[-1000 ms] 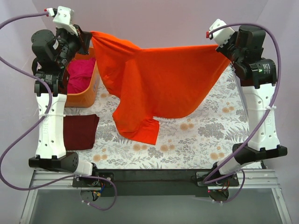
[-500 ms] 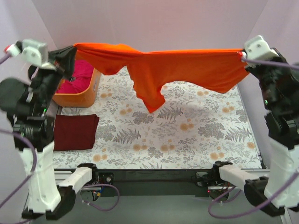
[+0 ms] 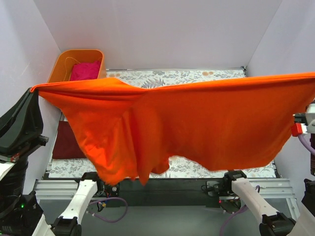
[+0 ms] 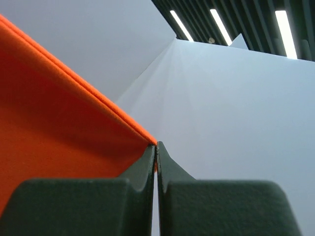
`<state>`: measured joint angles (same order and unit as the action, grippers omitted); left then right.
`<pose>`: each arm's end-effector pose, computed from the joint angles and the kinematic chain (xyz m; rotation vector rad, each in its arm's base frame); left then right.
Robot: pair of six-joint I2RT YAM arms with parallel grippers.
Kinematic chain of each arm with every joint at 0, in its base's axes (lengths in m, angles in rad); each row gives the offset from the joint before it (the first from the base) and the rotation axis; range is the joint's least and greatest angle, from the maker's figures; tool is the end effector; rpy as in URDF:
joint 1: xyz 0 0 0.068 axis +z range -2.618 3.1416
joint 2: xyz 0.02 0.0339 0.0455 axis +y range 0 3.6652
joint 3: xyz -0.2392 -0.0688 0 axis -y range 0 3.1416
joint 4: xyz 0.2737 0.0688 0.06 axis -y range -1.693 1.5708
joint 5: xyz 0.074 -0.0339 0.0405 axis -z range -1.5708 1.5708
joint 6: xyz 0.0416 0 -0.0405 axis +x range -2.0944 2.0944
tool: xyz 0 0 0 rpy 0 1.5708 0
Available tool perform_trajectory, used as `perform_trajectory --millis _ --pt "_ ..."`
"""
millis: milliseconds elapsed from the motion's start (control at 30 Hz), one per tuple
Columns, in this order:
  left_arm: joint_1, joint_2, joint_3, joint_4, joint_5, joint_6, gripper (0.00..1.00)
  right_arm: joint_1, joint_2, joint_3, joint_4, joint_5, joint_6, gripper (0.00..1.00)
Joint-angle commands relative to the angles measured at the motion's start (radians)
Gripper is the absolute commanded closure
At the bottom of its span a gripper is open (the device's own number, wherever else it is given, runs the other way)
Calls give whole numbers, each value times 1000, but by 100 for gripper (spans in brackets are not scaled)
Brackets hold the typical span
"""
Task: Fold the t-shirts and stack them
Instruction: Flatten the tshirt out
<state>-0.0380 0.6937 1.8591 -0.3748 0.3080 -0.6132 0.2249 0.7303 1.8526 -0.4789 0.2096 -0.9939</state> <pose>-0.0316 -0.0114 0.6224 0.0621 0.8446 -0.7329 0.0002 -0.0088 0.6145 -0.3806 0.8949 -0.8066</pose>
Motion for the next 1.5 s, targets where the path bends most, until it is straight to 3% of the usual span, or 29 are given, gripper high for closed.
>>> perform_trajectory --millis 0,133,433,567,600,733,867,1033,1233,1467 --pt "7 89 31 -91 -121 67 100 -6 14 -88 80 14 -60 99" --pt "9 98 -63 -183 -40 110 100 -6 -5 -266 80 -10 -106 99" --pt "9 61 -575 -104 62 95 100 -7 -98 -841 85 -142 -150 99" --pt "7 191 -739 6 109 78 100 -6 -68 -1074 169 -194 -219 99" --pt "7 222 -796 34 103 69 100 -6 -49 -1116 254 -202 -232 99" --pt "0 446 -839 190 112 66 100 -25 172 -1233 432 -260 -268 99" --pt "-33 717 -715 272 69 87 100 -76 444 -1178 558 -280 -272 99" --pt "-82 1007 -488 281 -1 78 100 -148 757 -905 559 -265 -247 99" --pt "-204 1158 -313 283 -159 145 100 -203 926 -730 545 -303 -265 99" --pt "-227 1363 -172 287 -294 158 100 -202 1130 -546 531 -234 -232 99"
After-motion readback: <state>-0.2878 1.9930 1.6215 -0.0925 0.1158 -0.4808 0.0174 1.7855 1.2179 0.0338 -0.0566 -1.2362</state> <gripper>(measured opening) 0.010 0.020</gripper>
